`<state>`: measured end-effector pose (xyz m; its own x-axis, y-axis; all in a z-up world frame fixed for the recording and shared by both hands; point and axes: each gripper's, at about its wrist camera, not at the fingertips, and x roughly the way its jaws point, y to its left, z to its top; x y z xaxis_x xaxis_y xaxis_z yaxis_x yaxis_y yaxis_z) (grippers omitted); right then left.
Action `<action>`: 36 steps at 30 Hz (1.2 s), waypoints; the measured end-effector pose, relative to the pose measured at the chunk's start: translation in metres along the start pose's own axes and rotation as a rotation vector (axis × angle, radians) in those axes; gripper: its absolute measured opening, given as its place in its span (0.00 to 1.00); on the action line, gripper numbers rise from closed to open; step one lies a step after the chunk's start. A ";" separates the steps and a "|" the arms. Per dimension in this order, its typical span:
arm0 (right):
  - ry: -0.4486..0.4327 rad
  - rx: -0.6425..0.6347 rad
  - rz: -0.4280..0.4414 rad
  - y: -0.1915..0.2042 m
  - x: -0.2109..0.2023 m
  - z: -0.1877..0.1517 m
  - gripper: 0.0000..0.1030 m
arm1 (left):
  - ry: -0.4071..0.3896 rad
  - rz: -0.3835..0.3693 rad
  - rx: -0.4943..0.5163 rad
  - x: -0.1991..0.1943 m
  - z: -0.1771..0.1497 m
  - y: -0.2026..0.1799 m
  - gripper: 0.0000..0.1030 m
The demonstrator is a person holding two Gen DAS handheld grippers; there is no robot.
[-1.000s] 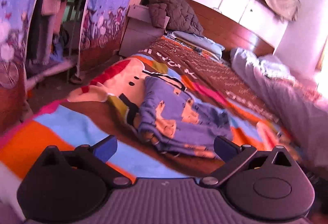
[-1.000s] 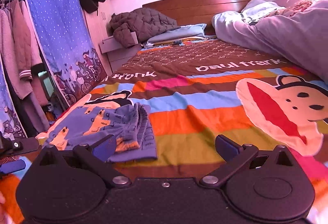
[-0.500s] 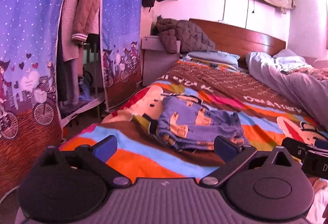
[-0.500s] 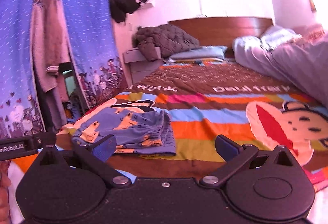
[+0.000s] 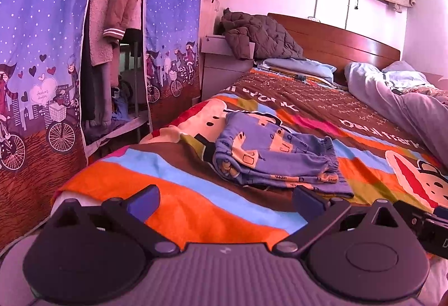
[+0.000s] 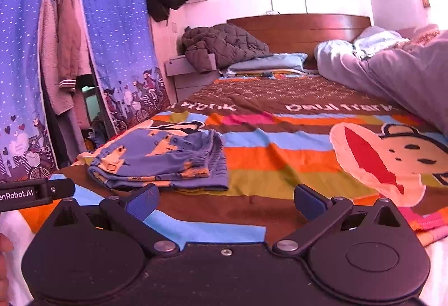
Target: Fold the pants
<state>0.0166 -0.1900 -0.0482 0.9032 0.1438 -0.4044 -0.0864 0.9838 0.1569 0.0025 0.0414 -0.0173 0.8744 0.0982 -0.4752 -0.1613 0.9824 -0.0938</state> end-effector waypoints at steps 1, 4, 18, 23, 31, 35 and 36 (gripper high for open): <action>0.008 0.013 -0.004 -0.002 0.002 -0.001 0.99 | -0.001 -0.001 -0.002 0.000 0.000 0.001 1.00; 0.009 0.036 -0.001 -0.007 0.003 -0.003 0.99 | 0.000 0.004 0.009 0.001 -0.001 0.000 1.00; 0.007 0.018 -0.023 -0.008 0.005 -0.005 0.99 | 0.023 0.032 0.068 0.005 -0.004 -0.005 1.00; 0.007 0.018 -0.026 -0.009 0.004 -0.005 0.99 | 0.022 0.032 0.069 0.005 -0.004 -0.005 1.00; 0.010 0.012 -0.024 -0.009 0.004 -0.004 0.99 | 0.021 0.032 0.072 0.004 -0.004 -0.006 1.00; 0.011 0.010 -0.024 -0.008 0.004 -0.004 0.99 | 0.021 0.033 0.072 0.004 -0.004 -0.006 1.00; 0.011 0.010 -0.024 -0.009 0.004 -0.004 0.99 | 0.021 0.033 0.072 0.004 -0.004 -0.006 1.00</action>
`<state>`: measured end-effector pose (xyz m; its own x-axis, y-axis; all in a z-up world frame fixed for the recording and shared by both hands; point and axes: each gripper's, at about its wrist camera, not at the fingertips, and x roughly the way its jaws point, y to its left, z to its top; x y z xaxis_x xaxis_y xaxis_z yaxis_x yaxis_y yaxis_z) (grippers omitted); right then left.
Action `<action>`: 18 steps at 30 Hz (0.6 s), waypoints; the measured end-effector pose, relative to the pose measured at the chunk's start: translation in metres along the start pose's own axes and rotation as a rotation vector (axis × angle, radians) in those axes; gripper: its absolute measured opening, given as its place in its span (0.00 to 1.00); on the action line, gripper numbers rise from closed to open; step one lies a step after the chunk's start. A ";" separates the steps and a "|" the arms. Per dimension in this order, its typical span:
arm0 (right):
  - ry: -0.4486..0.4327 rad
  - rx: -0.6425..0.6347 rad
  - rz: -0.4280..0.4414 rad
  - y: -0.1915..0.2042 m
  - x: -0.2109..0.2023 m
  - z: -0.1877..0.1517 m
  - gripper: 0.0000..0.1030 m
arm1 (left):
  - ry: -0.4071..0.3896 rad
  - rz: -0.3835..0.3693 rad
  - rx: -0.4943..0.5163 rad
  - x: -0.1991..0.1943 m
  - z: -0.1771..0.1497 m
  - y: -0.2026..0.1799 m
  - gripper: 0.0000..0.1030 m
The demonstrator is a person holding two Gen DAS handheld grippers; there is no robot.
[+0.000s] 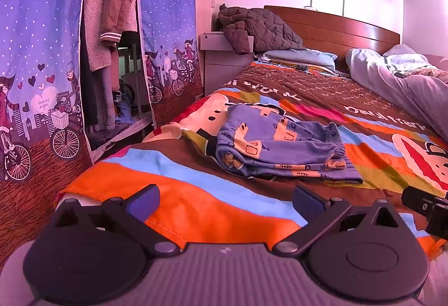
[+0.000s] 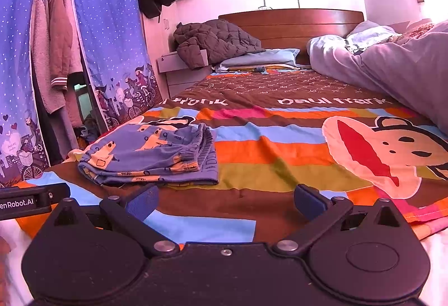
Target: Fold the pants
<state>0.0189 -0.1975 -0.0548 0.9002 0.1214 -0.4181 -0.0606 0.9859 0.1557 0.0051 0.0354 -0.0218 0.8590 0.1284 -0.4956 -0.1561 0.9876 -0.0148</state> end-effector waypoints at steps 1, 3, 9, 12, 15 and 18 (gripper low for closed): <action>0.000 0.000 0.000 0.000 0.000 0.000 0.99 | 0.000 0.000 0.001 0.000 0.000 0.000 1.00; 0.000 -0.001 0.000 0.000 0.000 0.000 0.99 | 0.000 0.001 0.002 0.000 0.000 0.000 1.00; 0.000 -0.015 -0.004 0.001 0.001 -0.001 0.99 | 0.000 0.002 0.003 0.000 0.000 -0.001 1.00; 0.000 -0.017 -0.005 0.001 0.001 -0.001 0.99 | 0.000 0.001 0.004 0.000 0.000 -0.001 1.00; 0.003 -0.016 -0.007 0.000 0.002 -0.003 0.99 | 0.001 0.001 0.006 0.000 0.000 -0.001 1.00; 0.004 -0.017 -0.008 0.000 0.002 -0.003 0.99 | 0.001 -0.001 0.011 0.000 -0.001 0.000 1.00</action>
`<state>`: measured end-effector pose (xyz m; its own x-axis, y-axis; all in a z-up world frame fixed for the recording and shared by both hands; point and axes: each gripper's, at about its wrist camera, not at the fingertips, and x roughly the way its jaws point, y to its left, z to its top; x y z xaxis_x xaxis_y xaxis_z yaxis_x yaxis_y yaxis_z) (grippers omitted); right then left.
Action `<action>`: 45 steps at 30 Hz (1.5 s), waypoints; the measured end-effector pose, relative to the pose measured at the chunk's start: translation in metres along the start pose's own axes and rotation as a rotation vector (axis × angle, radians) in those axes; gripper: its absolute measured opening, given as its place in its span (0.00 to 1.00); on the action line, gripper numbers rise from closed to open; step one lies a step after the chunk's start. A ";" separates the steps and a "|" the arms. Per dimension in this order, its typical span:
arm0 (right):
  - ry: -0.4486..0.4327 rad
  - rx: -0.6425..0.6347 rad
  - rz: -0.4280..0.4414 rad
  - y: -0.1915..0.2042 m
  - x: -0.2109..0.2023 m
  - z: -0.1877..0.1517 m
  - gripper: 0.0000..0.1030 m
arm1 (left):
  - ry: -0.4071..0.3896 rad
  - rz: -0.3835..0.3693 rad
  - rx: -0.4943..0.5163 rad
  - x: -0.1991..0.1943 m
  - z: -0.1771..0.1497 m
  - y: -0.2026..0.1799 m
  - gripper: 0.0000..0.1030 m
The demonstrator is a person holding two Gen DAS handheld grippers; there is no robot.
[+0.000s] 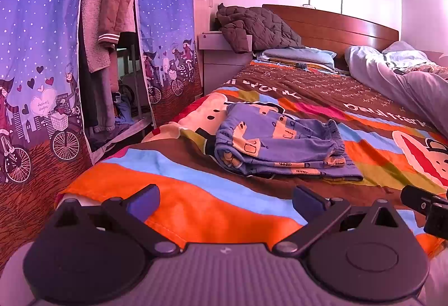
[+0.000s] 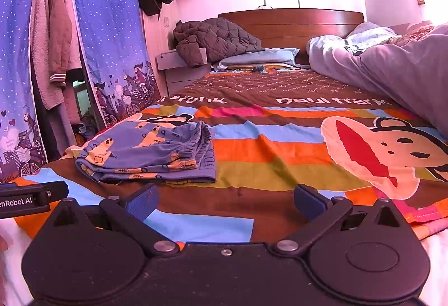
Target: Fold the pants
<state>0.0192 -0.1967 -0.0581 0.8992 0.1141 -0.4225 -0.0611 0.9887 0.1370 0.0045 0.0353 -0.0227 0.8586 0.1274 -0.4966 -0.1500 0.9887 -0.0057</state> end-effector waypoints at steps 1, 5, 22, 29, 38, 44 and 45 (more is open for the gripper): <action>0.000 0.000 -0.001 0.000 0.000 0.000 0.99 | 0.000 0.000 0.000 0.000 0.000 0.000 1.00; 0.001 -0.001 0.000 0.000 0.000 0.000 0.99 | 0.001 -0.001 0.002 0.000 0.000 0.001 1.00; 0.001 0.000 0.000 0.000 0.000 0.000 0.99 | 0.001 0.000 0.005 0.001 0.001 0.000 1.00; 0.001 -0.001 0.000 0.000 0.000 0.000 0.99 | 0.001 0.001 0.005 0.001 0.000 0.001 1.00; 0.002 0.000 -0.001 0.000 0.000 0.000 0.99 | 0.003 -0.004 0.009 0.001 0.000 0.001 1.00; 0.001 -0.001 0.000 0.000 0.000 0.000 0.99 | 0.004 -0.009 0.012 0.003 0.001 0.001 1.00; 0.002 -0.001 0.000 0.000 0.000 0.000 0.99 | 0.005 -0.011 0.012 0.004 0.001 0.002 1.00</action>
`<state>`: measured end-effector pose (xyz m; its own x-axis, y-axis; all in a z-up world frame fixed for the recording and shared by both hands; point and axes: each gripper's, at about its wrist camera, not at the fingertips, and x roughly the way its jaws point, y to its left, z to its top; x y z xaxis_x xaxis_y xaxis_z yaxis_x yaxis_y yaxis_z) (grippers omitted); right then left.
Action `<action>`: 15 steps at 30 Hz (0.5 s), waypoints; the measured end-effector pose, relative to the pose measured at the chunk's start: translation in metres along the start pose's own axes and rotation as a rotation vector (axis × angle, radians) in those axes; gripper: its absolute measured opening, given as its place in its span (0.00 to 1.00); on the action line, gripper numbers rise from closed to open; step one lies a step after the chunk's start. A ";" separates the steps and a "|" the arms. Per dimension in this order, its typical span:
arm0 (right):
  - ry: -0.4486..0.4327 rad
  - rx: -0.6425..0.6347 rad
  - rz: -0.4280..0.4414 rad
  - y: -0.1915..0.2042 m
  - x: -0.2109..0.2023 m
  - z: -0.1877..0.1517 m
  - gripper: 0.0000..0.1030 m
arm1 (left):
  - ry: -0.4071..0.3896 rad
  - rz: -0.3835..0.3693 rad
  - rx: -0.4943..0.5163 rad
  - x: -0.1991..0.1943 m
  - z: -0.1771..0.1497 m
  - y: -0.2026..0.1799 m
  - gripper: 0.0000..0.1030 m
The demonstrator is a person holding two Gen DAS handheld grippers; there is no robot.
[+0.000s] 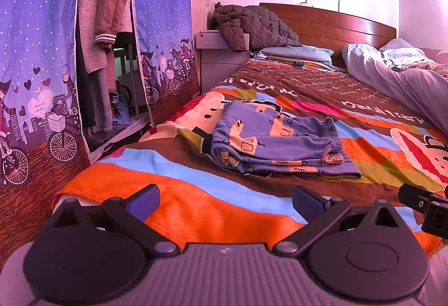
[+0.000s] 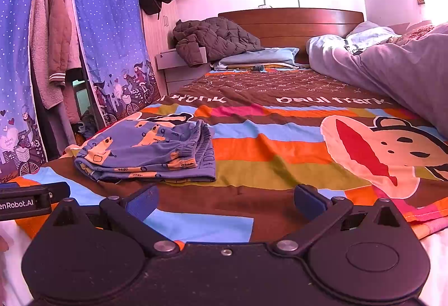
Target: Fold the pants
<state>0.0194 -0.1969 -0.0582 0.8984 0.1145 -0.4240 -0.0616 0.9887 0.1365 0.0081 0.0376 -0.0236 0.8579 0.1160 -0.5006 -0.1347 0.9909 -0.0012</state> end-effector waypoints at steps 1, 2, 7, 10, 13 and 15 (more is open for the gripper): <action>0.001 0.000 0.000 0.000 0.000 0.000 0.99 | 0.000 -0.002 0.000 0.000 0.000 0.000 1.00; 0.001 0.001 0.000 0.000 0.000 -0.001 0.99 | 0.001 -0.004 0.000 0.000 0.000 0.001 1.00; 0.001 0.000 0.000 0.000 0.000 -0.001 0.99 | 0.003 -0.003 0.007 0.000 0.000 0.001 1.00; 0.002 0.000 0.000 0.000 0.000 0.000 0.99 | 0.002 -0.004 0.006 0.000 0.000 0.001 1.00; 0.002 0.000 0.000 -0.001 0.000 -0.001 0.99 | 0.004 -0.003 0.007 0.000 0.000 0.001 1.00; 0.002 0.000 0.000 0.000 0.000 -0.001 0.99 | 0.009 0.000 0.010 0.001 0.000 0.001 1.00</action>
<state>0.0192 -0.1972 -0.0593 0.8975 0.1146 -0.4259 -0.0615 0.9887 0.1364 0.0084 0.0388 -0.0239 0.8536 0.1151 -0.5080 -0.1293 0.9916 0.0073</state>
